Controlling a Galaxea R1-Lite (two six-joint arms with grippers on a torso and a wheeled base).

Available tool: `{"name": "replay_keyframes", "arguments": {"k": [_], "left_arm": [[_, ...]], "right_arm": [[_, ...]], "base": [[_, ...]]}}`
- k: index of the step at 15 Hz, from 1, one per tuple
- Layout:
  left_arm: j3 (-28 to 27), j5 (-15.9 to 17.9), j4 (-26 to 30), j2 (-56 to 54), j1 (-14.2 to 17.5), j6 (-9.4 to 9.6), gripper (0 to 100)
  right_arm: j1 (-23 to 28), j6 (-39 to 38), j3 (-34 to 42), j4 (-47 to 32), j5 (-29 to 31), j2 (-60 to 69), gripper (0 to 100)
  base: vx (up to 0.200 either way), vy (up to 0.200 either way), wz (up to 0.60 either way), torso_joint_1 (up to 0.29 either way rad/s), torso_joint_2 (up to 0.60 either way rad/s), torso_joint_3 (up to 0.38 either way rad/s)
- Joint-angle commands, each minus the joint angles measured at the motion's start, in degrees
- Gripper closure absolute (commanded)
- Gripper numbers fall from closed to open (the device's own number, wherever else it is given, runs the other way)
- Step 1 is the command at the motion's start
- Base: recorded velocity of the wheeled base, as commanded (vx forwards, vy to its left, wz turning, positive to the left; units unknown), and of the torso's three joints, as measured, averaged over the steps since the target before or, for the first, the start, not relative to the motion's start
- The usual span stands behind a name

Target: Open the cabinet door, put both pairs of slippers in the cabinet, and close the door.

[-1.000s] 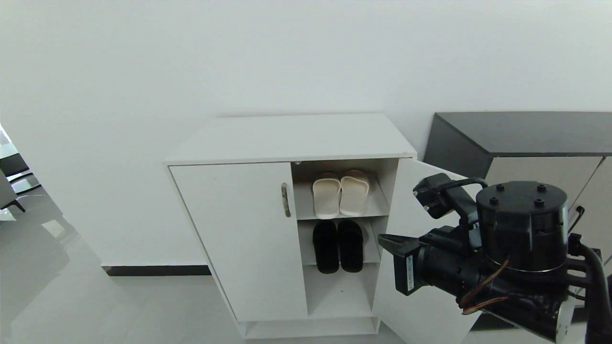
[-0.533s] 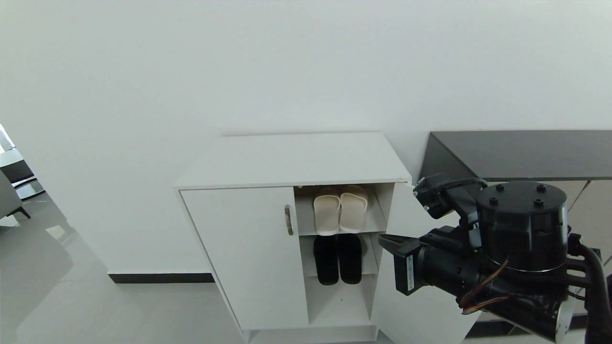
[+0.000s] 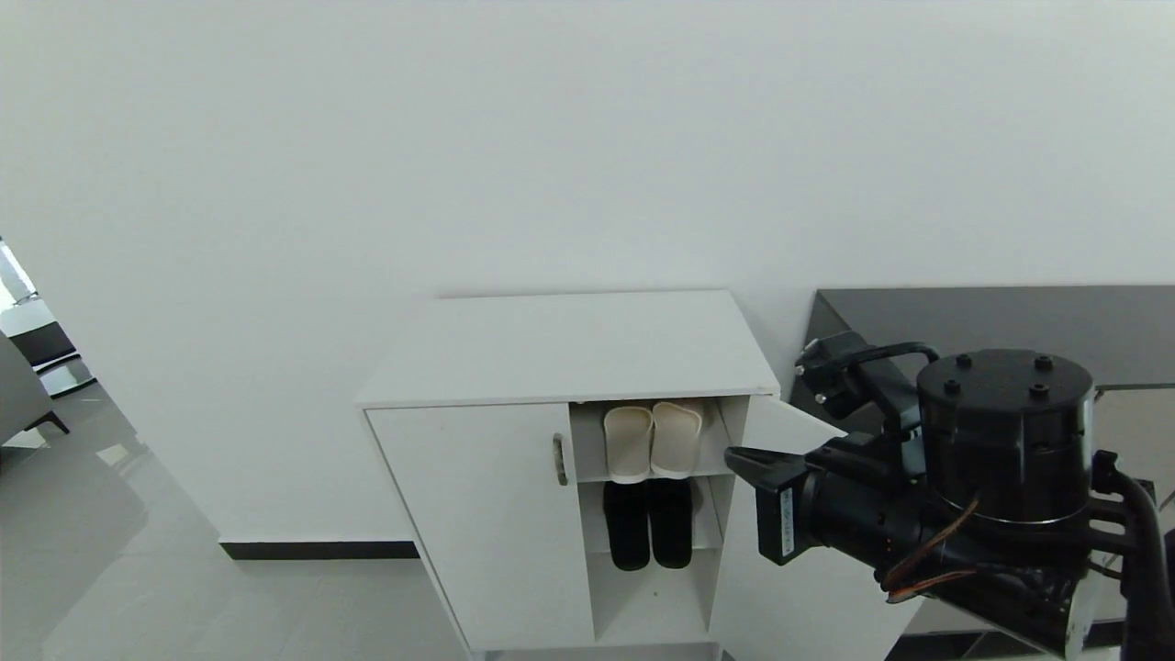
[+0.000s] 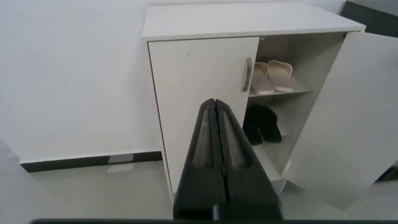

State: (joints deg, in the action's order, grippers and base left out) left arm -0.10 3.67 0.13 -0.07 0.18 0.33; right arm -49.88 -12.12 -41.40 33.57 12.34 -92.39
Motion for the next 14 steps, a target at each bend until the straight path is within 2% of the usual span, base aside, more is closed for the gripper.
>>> {"name": "replay_keyframes", "arguments": {"k": [1, 2, 7, 14], "left_arm": [[0.01, 0.02, 0.04, 0.07, -0.01, 0.02, 100], [0.01, 0.02, 0.04, 0.07, -0.01, 0.02, 100], [0.01, 0.02, 0.04, 0.07, -0.01, 0.11, 100], [0.01, 0.02, 0.04, 0.07, -0.01, 0.02, 100]], "right_arm": [[0.05, 0.08, 0.79, 1.06, 0.06, -0.68, 100], [-0.04, 0.34, 1.06, 1.5, 0.06, -0.77, 100], [-0.04, 1.31, 1.5, 2.11, 0.06, -1.74, 100], [0.05, 1.92, 1.76, 2.64, 0.23, -2.35, 100]], "base": [[0.0, 0.0, 0.0, 0.066, -0.13, -0.061], [0.0, 0.0, 0.0, 0.027, -0.05, -0.041], [-0.2, 0.0, 0.0, 0.016, -0.01, -0.009], [0.0, 0.0, 0.0, 0.0, 0.0, 0.0]]}}
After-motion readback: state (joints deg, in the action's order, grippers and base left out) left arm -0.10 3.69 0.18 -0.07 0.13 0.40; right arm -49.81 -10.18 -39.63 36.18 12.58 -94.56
